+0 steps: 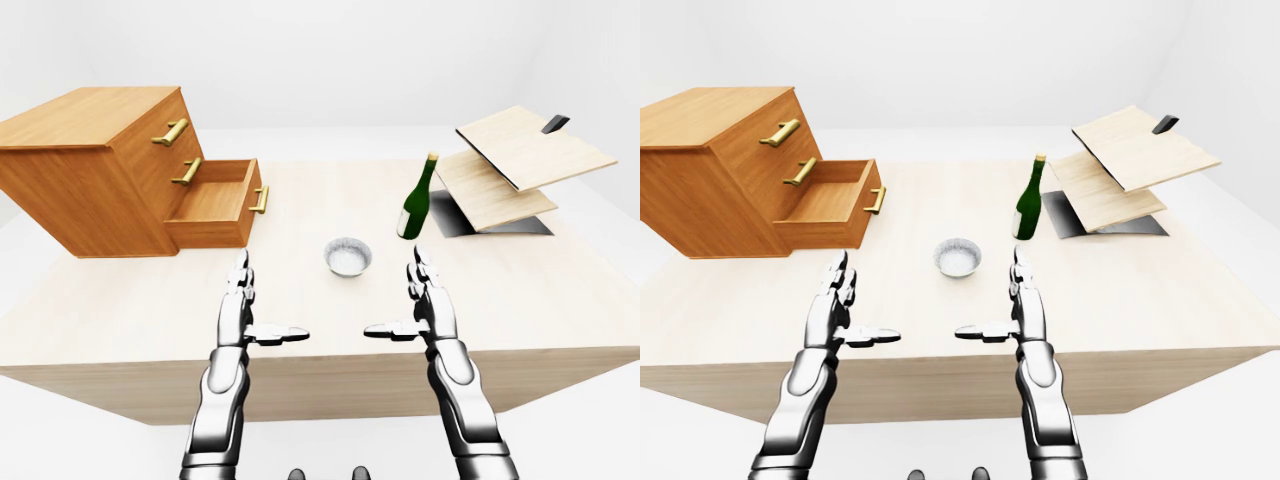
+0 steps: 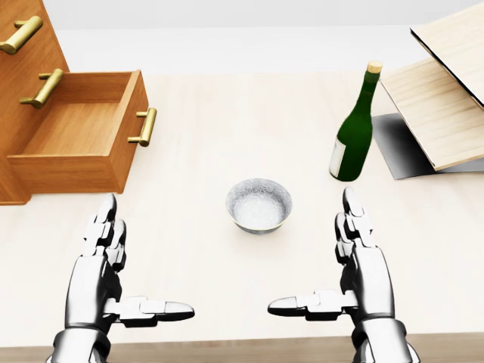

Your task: Close the bottom drawer of the cabinet.

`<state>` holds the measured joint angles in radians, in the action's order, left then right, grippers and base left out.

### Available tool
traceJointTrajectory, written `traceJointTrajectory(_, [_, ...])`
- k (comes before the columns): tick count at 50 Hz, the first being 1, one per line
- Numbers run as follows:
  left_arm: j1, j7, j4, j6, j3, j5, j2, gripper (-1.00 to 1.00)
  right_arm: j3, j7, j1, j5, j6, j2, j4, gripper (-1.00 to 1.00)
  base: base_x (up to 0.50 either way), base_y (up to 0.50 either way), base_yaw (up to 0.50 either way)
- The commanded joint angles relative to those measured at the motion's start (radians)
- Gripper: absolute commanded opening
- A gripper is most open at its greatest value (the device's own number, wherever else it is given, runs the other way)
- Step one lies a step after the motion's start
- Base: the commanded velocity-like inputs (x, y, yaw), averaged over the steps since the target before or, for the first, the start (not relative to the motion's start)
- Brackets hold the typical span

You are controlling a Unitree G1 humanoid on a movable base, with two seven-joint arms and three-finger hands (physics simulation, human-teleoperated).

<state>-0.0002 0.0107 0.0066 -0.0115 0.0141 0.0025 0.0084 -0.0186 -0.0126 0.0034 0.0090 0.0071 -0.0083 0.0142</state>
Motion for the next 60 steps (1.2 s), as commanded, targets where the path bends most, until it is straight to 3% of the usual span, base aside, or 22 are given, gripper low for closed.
traceJointTrajectory(1, [-0.002,0.012,0.011,-0.024,0.026,0.015,0.016,1.00,-0.025,-0.019,0.016,0.009,0.031,-0.012,0.059,1.00,0.00,0.00,0.00])
traceJointTrajectory(4, [0.001,0.020,-0.004,-0.008,0.026,0.004,0.013,1.00,-0.028,-0.019,0.017,0.009,0.037,-0.012,0.070,1.00,0.00,0.00,0.00])
traceJointTrajectory(9, [0.007,0.022,-0.013,-0.008,0.021,0.007,0.011,1.00,-0.031,-0.014,0.021,0.007,0.037,-0.012,0.084,1.00,0.00,0.00,0.00])
traceJointTrajectory(13, [0.000,0.021,0.000,-0.011,0.027,0.005,0.013,1.00,-0.060,0.006,0.025,0.019,0.080,-0.017,0.182,1.00,0.00,0.00,0.00])
traceJointTrajectory(20, [0.003,0.018,0.013,-0.027,0.023,0.011,0.012,1.00,-0.201,0.120,0.010,0.105,0.080,-0.030,0.429,1.00,0.00,0.00,0.00])
traceJointTrajectory(24, [0.006,0.019,-0.005,-0.014,0.022,0.011,0.012,1.00,-0.276,0.189,0.004,0.173,0.080,-0.038,0.540,1.00,0.00,0.00,0.00])
traceJointTrajectory(27, [0.001,0.019,0.014,-0.027,0.025,0.010,0.013,1.00,-0.344,0.215,-0.006,0.235,0.080,-0.062,0.596,1.00,0.00,0.00,0.00])
traceJointTrajectory(30, [0.005,0.018,0.005,-0.022,0.022,0.012,0.012,1.00,-0.379,0.234,-0.015,0.271,0.080,-0.081,0.621,1.00,0.00,0.00,0.00])
traceJointTrajectory(42, [0.005,0.018,0.001,-0.017,0.020,0.013,0.011,1.00,-0.377,0.240,-0.015,0.279,0.080,-0.087,0.599,1.00,0.00,0.00,0.00])
traceJointTrajectory(48, [-0.001,0.018,0.018,-0.027,0.022,0.012,0.011,1.00,-0.366,0.238,-0.016,0.266,0.080,-0.089,0.609,1.00,0.00,0.00,0.00])
traceJointTrajectory(52, [-0.003,0.018,0.034,-0.036,0.021,0.012,0.011,1.00,-0.361,0.229,-0.016,0.258,0.080,-0.087,0.597,1.00,0.19,0.00,0.00])
traceJointTrajectory(58, [-0.002,0.018,0.024,-0.024,0.021,0.010,0.011,1.00,-0.355,0.219,-0.014,0.249,0.080,-0.084,0.601,1.00,0.42,0.00,0.00])
traceJointTrajectory(60, [-0.004,0.018,0.032,-0.030,0.021,0.009,0.011,1.00,-0.357,0.218,-0.014,0.251,0.080,-0.085,0.602,1.00,0.45,0.00,0.00])
